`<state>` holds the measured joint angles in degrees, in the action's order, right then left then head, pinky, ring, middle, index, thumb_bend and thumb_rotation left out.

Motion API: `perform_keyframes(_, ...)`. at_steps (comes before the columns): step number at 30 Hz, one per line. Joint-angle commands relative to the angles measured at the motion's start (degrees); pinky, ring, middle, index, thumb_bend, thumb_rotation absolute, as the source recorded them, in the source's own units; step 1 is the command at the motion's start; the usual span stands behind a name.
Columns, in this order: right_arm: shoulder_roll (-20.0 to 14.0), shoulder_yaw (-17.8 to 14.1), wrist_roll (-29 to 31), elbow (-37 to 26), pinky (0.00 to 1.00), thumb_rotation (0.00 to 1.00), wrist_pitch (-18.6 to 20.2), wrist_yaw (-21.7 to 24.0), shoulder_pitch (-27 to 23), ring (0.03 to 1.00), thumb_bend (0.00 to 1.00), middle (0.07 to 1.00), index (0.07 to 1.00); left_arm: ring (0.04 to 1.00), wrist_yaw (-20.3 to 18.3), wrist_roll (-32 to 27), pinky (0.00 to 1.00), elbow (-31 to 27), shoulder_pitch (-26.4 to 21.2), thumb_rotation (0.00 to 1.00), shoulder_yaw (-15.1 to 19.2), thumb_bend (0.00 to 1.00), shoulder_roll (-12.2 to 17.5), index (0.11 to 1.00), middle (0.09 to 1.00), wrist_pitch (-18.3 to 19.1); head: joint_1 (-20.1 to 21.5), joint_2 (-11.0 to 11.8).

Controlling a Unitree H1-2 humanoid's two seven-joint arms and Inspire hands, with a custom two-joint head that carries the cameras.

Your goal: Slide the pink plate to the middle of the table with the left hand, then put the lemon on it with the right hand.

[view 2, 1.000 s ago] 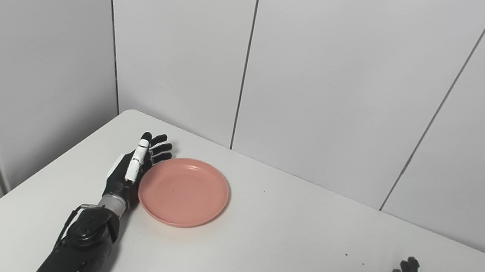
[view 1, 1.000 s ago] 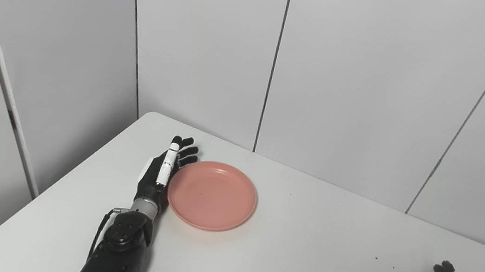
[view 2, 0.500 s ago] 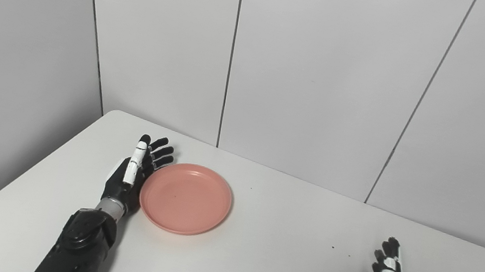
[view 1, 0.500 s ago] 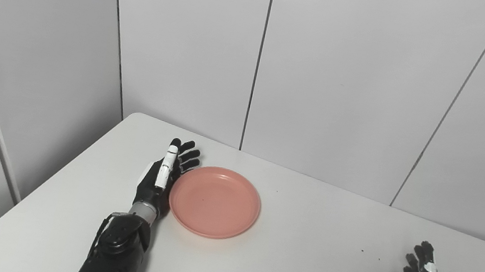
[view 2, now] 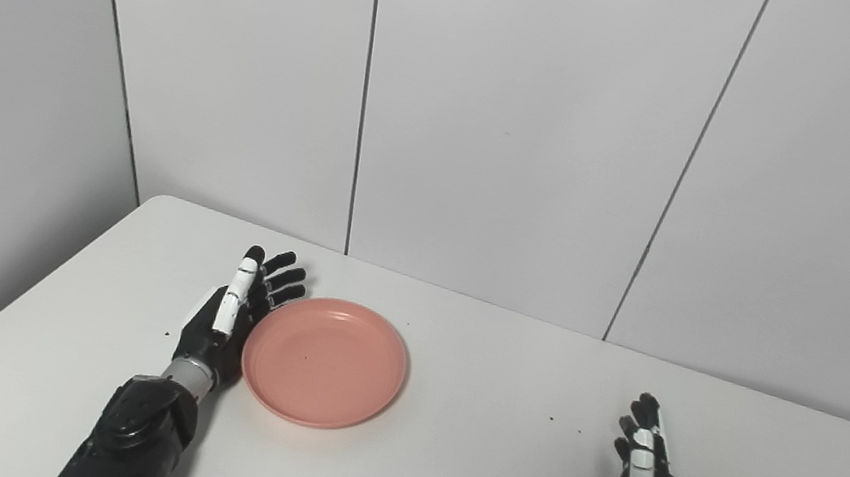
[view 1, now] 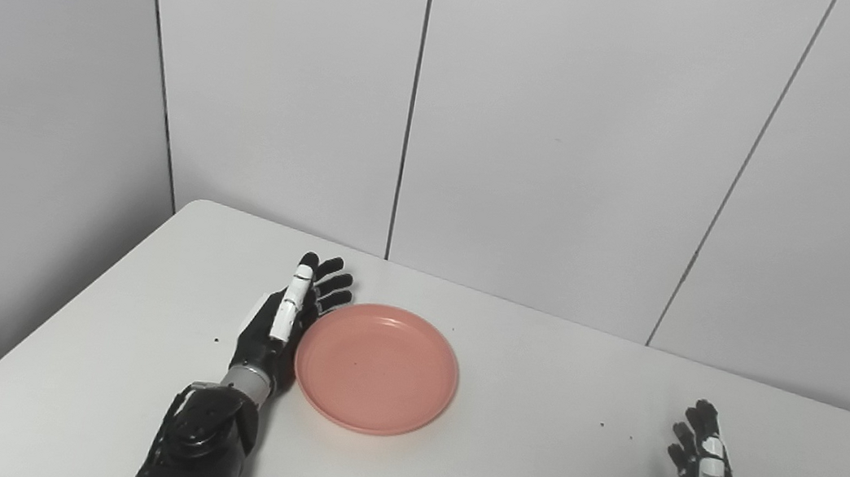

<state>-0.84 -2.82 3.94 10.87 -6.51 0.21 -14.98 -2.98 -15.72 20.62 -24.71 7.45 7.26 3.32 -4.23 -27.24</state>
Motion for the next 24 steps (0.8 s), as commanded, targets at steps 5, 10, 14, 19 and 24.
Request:
perform_keyframes(5,2.58,0.13,-0.56,0.00,0.91,1.00,-2.55,-1.75,-0.36,0.923,0.67,0.935,0.919,0.855,-0.63,2.22,0.85,-0.15,-1.49,1.00,-1.86,0.56,-1.43,0.830,0.850,-0.47,3.91,-1.35)
perform_keyframes(10,4.50,0.34,-1.25,-0.96,0.90,1.00,-1.06,-3.51,-0.71,0.909,0.65,0.922,0.905,0.852,0.90,4.01,0.84,-1.56,-0.96,1.00,-2.49,0.54,-3.16,0.828,0.843,0.77,7.86,-2.17)
perform_keyframes(14,5.35,0.50,-1.44,-1.22,0.92,1.00,-0.70,-4.11,-0.93,0.921,0.65,0.923,0.911,0.844,1.22,5.11,0.84,-2.32,-0.53,1.00,-3.25,0.53,-4.09,0.823,0.838,0.78,9.61,-2.44)
perform_keyframes(19,5.72,0.76,-2.19,-1.17,0.92,1.00,-0.48,-4.39,-1.13,0.917,0.68,0.915,0.905,0.847,1.03,5.45,0.84,-3.34,0.25,1.00,-3.90,0.53,-5.54,0.831,0.844,0.64,11.22,-2.73)
perform_keyframes(24,5.75,1.37,-3.15,-1.22,0.94,1.00,-0.04,-4.19,-1.18,0.930,0.69,0.930,0.916,0.850,0.40,6.47,0.82,-4.09,1.20,1.00,-5.14,0.55,-6.38,0.841,0.851,0.33,12.20,-3.05)
